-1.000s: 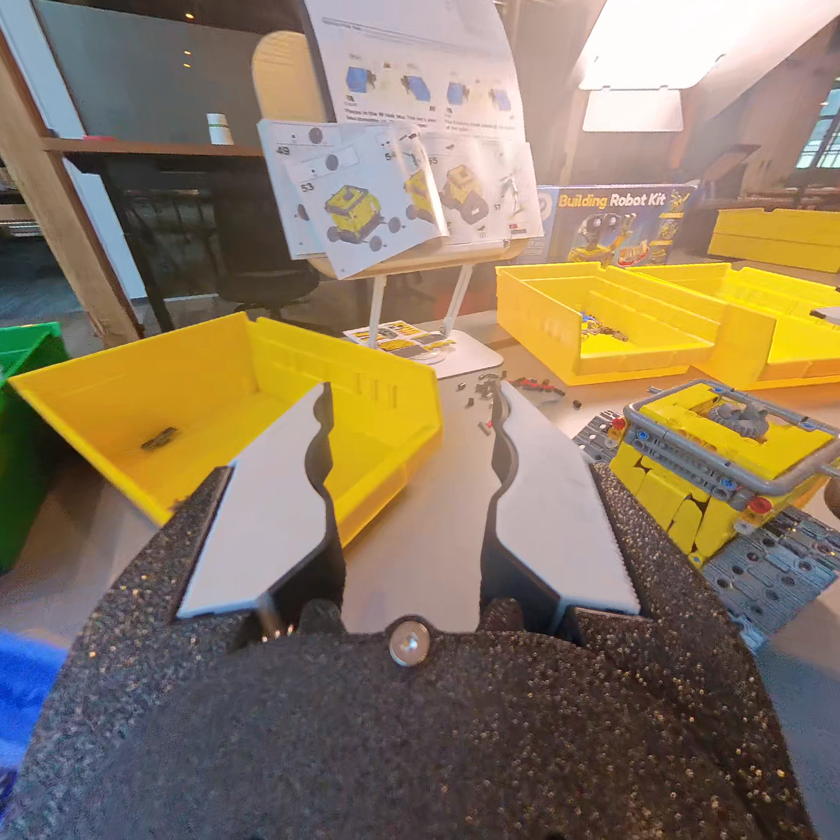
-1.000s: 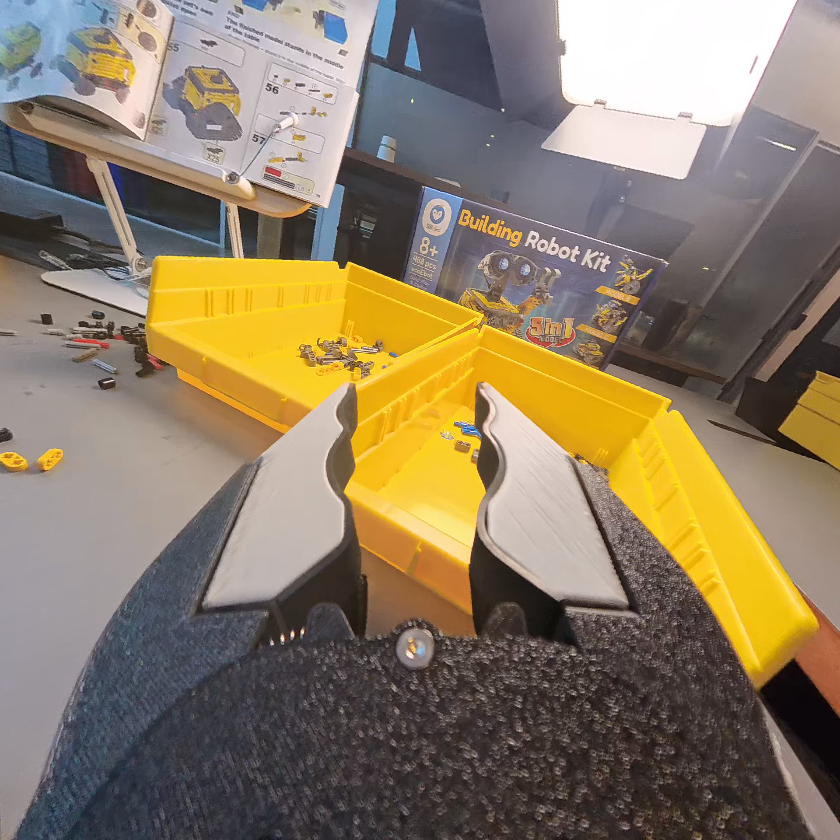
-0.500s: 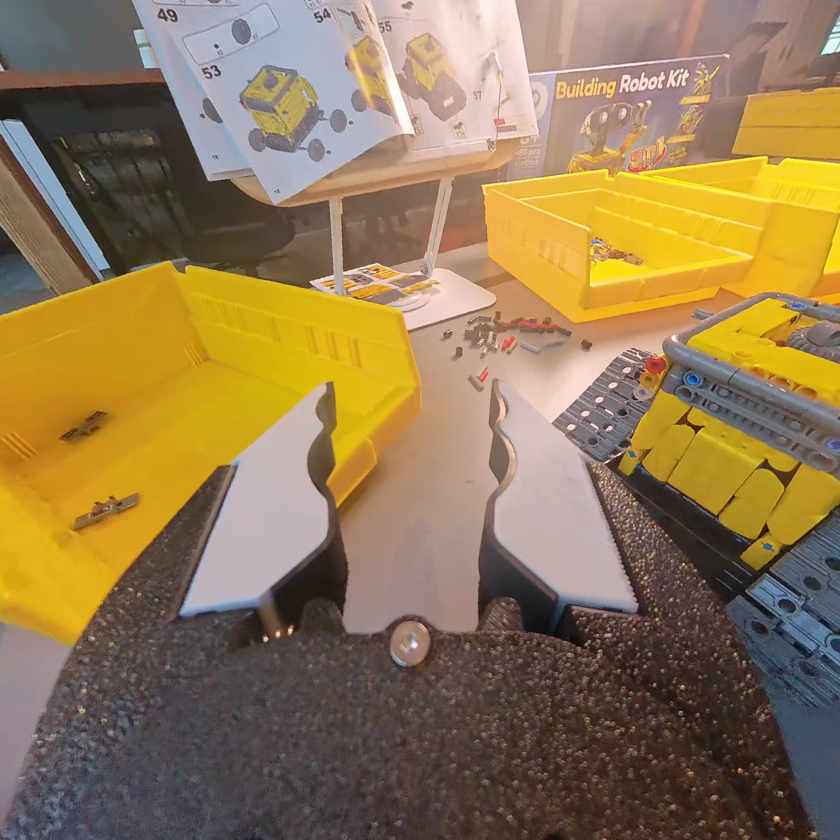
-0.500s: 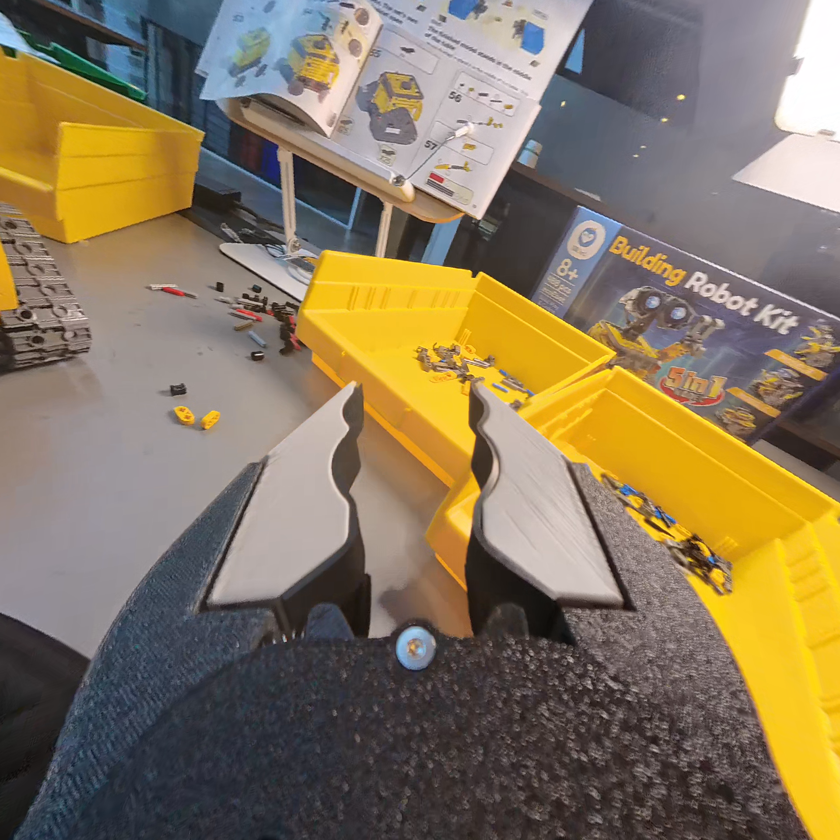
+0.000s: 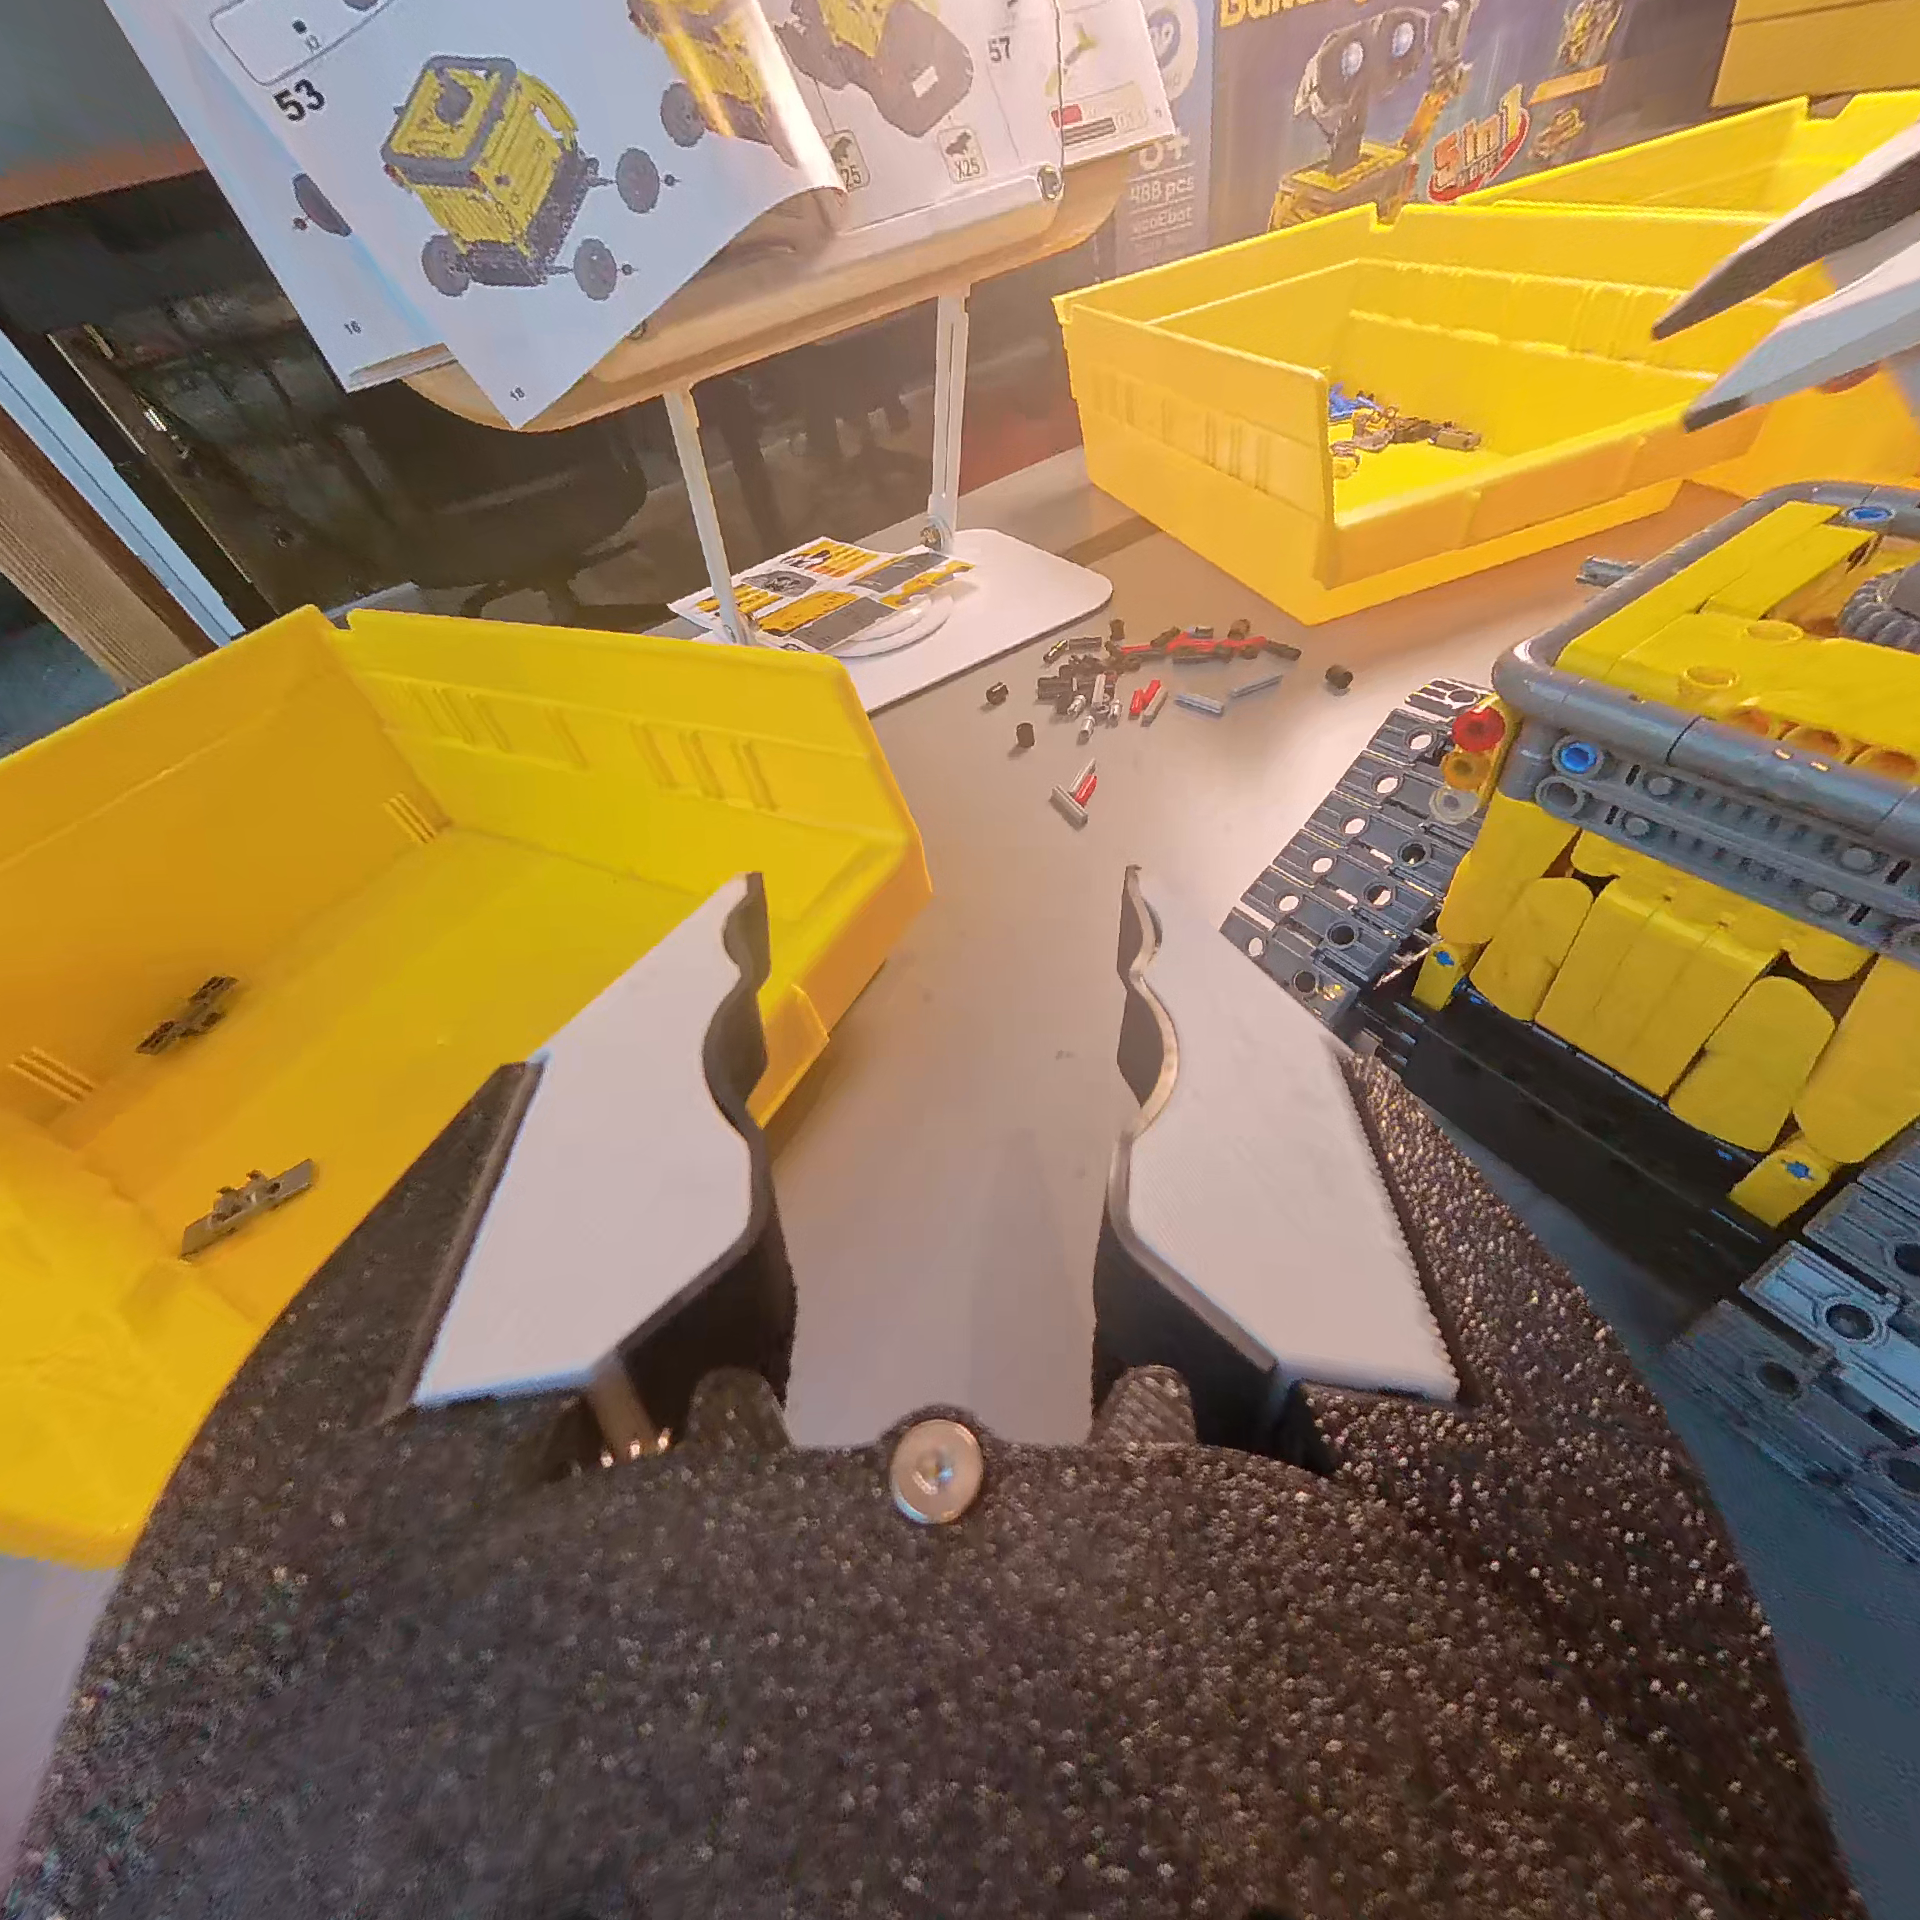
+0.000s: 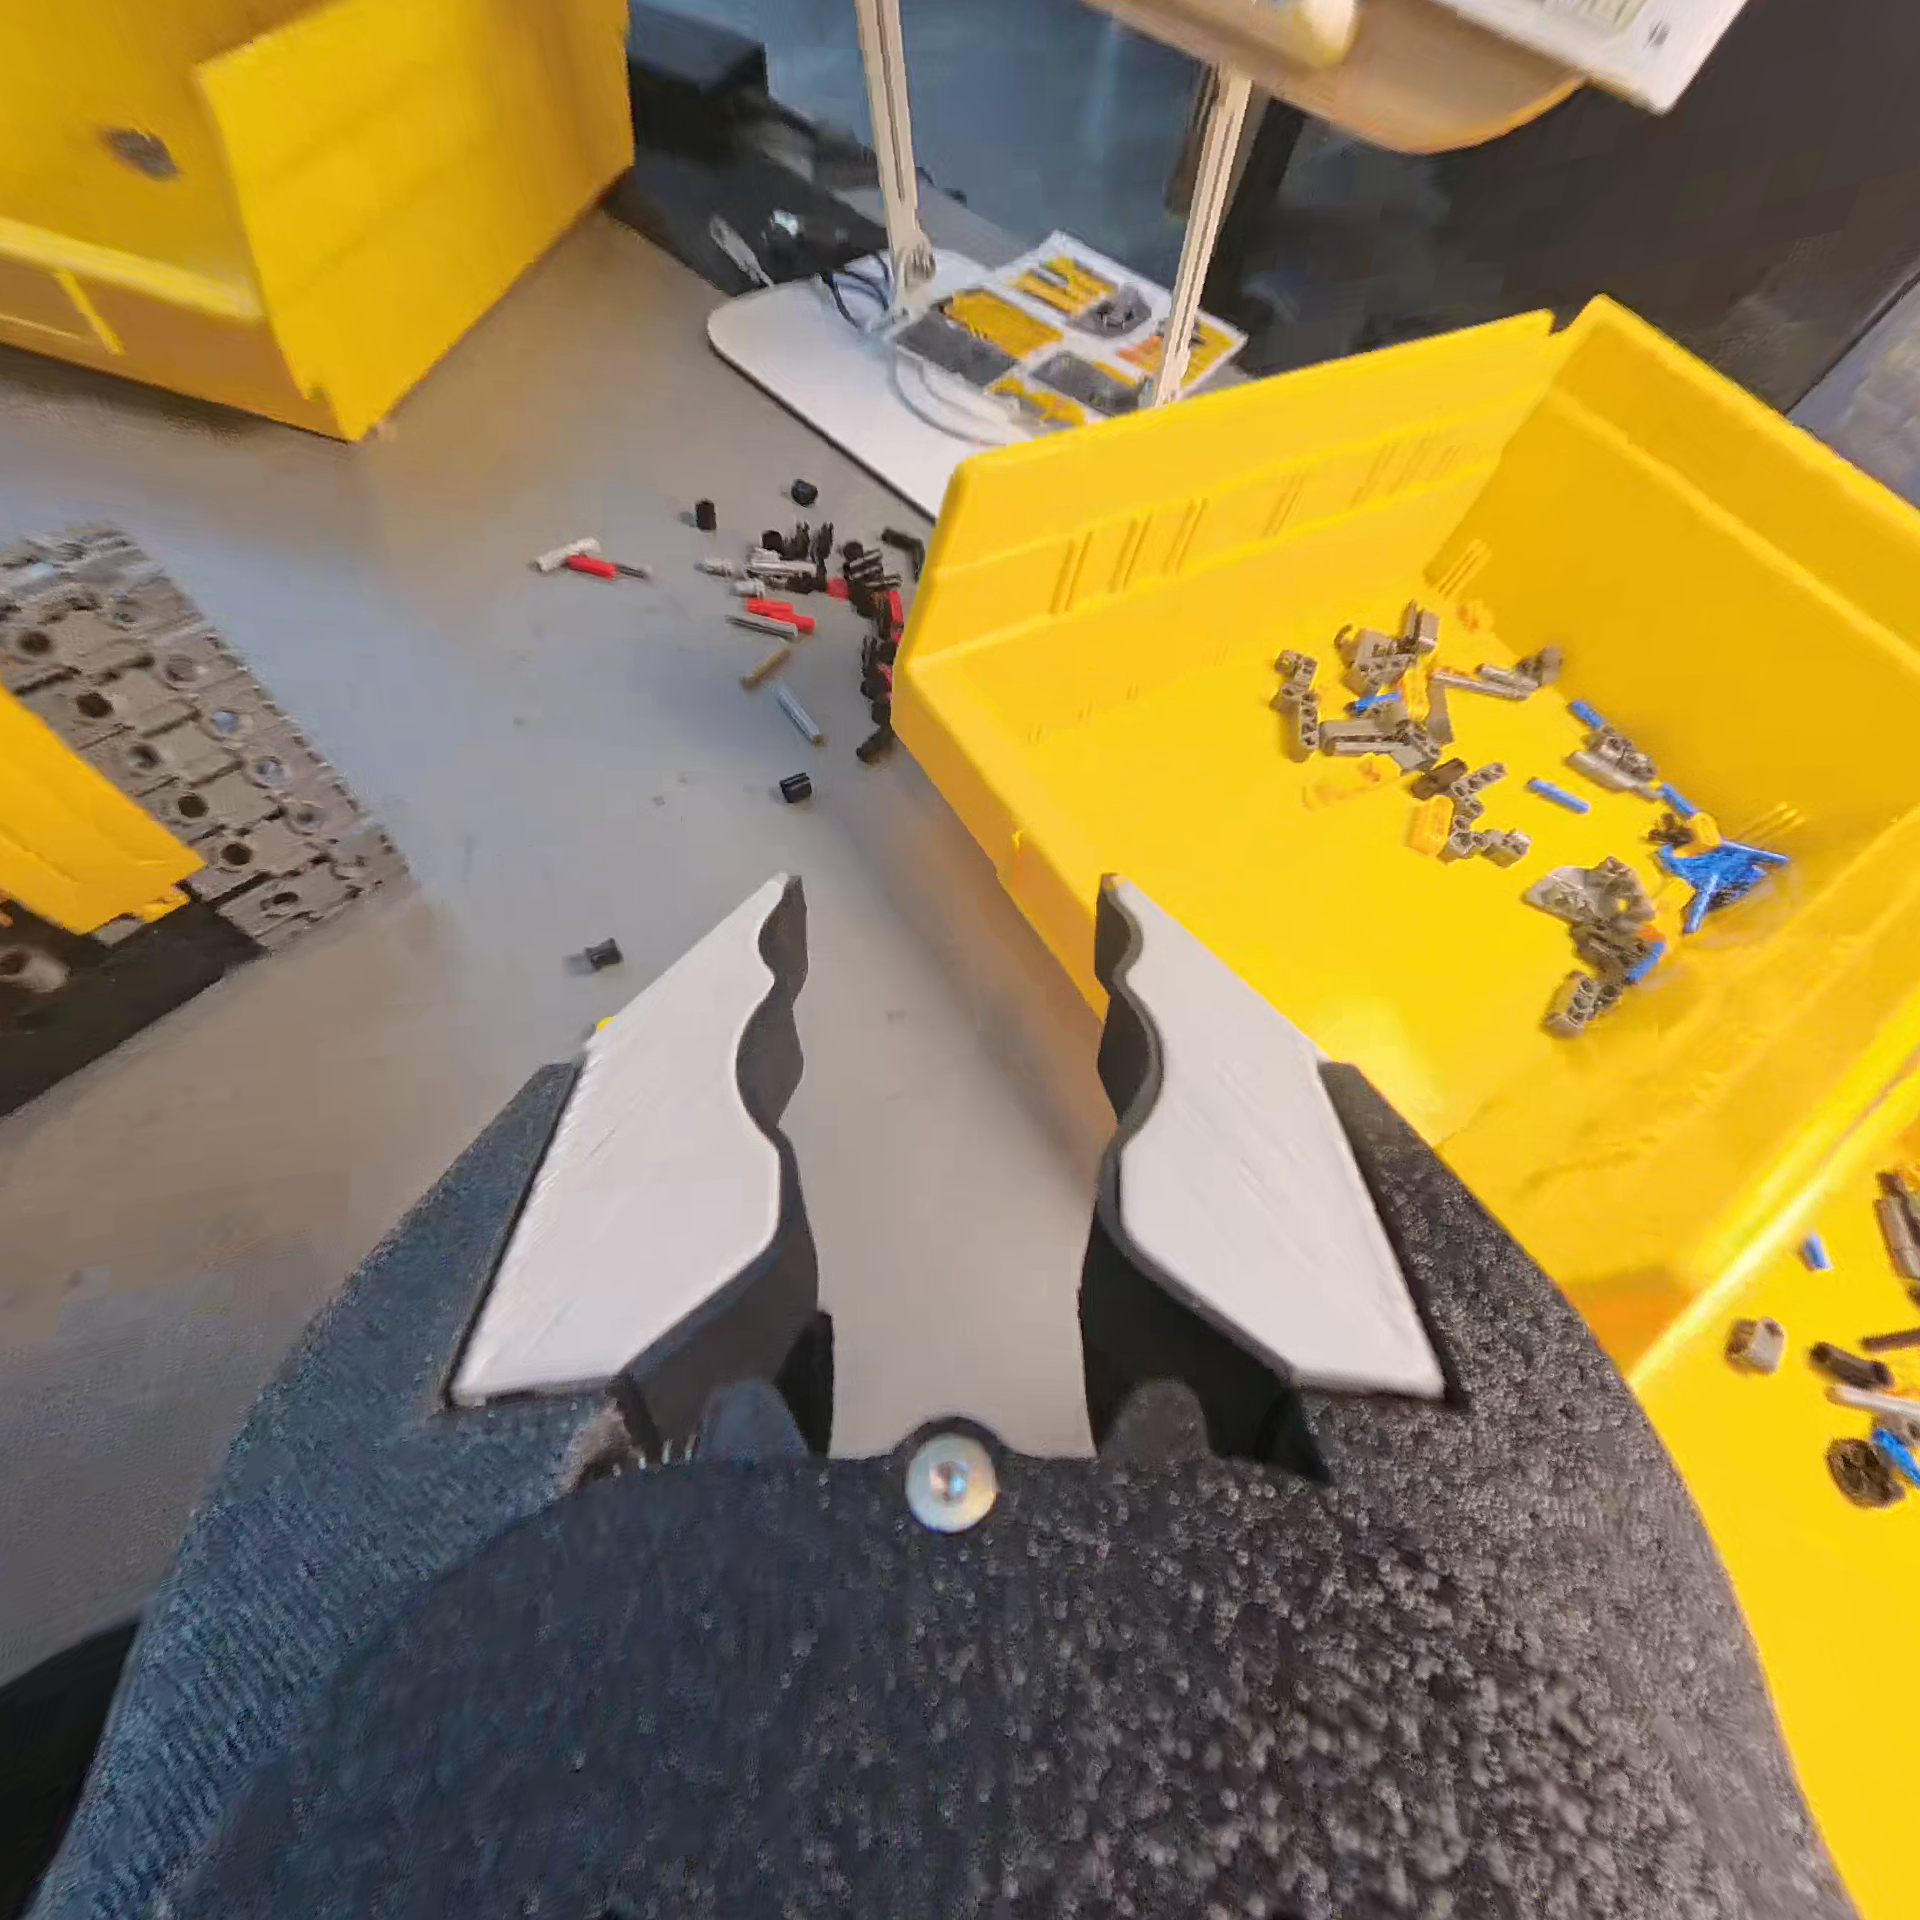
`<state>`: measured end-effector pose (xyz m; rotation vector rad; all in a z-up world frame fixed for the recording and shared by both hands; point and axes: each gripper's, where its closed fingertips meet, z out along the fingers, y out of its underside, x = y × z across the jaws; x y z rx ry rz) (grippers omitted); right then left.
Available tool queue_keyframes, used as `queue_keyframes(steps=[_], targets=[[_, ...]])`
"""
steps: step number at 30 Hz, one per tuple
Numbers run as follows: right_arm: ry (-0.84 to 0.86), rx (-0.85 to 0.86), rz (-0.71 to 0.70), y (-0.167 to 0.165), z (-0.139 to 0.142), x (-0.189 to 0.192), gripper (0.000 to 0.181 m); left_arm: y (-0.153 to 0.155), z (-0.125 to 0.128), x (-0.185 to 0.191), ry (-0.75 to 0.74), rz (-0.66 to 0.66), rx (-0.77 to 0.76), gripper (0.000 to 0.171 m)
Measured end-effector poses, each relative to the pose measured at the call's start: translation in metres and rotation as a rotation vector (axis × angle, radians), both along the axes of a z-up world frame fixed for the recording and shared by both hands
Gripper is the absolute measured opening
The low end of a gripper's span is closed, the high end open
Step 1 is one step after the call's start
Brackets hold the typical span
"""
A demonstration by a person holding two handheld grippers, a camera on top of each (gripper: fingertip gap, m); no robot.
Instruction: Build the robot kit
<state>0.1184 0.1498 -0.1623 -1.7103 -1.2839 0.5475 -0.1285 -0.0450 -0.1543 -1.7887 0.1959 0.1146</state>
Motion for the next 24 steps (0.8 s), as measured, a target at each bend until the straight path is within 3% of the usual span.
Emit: queue_keyframes(steps=[4,8,11,14,19,24], targets=[[-0.091,0.001,-0.028,0.047,0.013,-0.032,0.053,-0.002,0.003,0.000,-0.009,-0.001,0.016,0.065],[-0.134,-0.041,-0.141,0.142,0.034,-0.059,0.049,-0.002,0.004,0.000,-0.020,-0.009,0.023,0.065],[-0.120,-0.197,-0.312,0.219,0.004,-0.063,0.049,-0.006,0.009,0.000,-0.034,-0.014,0.051,0.064],[-0.113,-0.296,-0.382,0.263,-0.029,-0.067,0.048,-0.010,0.016,-0.002,-0.069,-0.021,0.086,0.062],[-0.214,-0.383,-0.443,0.290,-0.066,-0.065,0.043,-0.011,0.017,-0.004,-0.110,-0.036,0.095,0.061],[-0.228,-0.443,-0.449,0.294,-0.077,-0.065,0.036,-0.011,0.016,0.001,-0.100,-0.061,0.083,0.061]])
